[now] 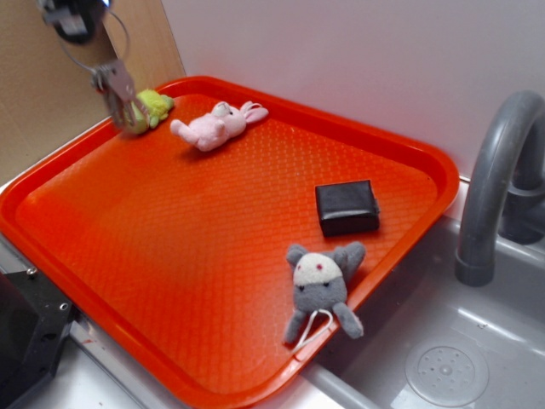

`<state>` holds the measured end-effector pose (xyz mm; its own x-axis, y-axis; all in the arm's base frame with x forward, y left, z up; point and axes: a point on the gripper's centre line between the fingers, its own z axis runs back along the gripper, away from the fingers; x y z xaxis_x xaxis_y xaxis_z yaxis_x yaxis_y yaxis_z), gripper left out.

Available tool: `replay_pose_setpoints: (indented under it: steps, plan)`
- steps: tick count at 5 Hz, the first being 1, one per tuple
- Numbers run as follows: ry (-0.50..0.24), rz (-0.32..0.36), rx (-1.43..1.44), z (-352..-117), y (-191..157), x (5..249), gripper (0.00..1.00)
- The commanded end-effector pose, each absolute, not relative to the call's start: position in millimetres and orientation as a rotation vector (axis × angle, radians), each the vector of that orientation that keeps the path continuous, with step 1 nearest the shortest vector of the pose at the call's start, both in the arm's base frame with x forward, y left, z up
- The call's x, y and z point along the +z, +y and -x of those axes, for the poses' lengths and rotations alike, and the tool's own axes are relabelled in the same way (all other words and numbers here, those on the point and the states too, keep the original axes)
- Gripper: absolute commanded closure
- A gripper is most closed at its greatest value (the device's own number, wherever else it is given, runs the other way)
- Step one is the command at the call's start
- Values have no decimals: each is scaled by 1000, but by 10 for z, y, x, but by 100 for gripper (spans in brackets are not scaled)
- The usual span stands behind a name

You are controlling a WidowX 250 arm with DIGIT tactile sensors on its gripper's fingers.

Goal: Grab the silver keys.

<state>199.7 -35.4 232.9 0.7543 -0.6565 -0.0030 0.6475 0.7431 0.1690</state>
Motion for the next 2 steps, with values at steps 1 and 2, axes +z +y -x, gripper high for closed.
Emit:
replay_pose_setpoints:
  steps: [1, 2]
  plan:
    - [-81, -123, -216, -1748, -583, 2358, 100]
    - [-68, -116, -141, -1715, -593, 2312, 100]
